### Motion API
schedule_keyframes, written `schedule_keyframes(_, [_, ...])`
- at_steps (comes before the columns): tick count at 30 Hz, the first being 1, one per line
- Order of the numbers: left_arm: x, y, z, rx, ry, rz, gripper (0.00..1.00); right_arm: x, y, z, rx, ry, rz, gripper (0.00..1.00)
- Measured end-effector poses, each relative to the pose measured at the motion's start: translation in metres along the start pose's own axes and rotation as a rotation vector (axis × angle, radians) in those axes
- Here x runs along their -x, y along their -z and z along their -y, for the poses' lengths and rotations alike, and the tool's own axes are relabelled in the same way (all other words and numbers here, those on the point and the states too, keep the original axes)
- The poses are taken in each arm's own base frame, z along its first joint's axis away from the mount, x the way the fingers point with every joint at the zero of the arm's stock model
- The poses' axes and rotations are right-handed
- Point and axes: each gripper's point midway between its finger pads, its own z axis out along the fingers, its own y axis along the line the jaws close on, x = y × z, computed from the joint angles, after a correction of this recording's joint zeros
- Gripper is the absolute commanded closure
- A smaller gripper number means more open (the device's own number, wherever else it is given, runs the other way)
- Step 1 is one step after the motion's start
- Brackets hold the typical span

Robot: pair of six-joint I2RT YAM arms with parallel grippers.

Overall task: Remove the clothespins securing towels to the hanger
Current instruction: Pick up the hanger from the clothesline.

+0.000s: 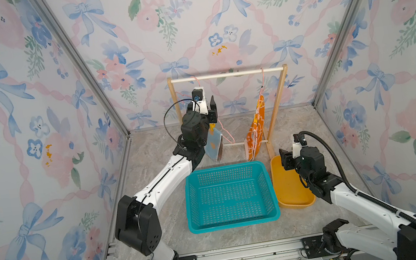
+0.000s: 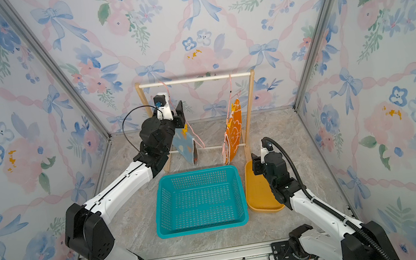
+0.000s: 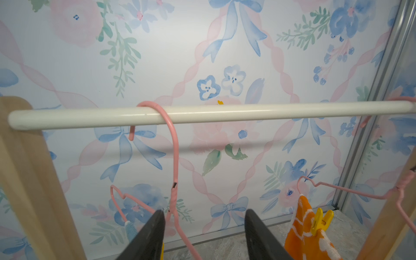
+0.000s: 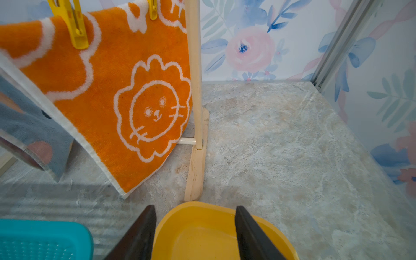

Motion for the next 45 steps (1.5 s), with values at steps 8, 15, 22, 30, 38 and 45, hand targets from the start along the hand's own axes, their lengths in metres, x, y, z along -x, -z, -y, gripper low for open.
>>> schedule_keyframes(8, [-0.012, -0.024, -0.006, 0.024, -0.008, -0.031, 0.49, 0.007, 0.005, -0.003, 0.015, -0.015, 0.024, 0.44])
schedule_keyframes(15, [-0.006, -0.035, -0.017, 0.049, -0.004, -0.02, 0.56, 0.004, 0.006, -0.007, 0.026, -0.012, 0.011, 0.44])
schedule_keyframes(22, [-0.017, -0.038, -0.018, 0.05, -0.009, -0.049, 0.66, 0.004, 0.012, -0.005, 0.022, -0.011, 0.009, 0.44])
schedule_keyframes(30, [-0.02, -0.039, -0.016, 0.039, 0.002, -0.054, 0.81, 0.004, 0.015, -0.005, 0.022, -0.008, 0.006, 0.44])
schedule_keyframes(38, [-0.019, -0.039, -0.013, 0.022, 0.01, -0.054, 0.96, 0.004, 0.019, -0.002, 0.013, -0.007, 0.002, 0.45])
schedule_keyframes(45, [-0.02, -0.039, -0.008, -0.005, 0.01, -0.057, 1.0, 0.003, 0.021, 0.0, 0.005, -0.006, -0.002, 0.44])
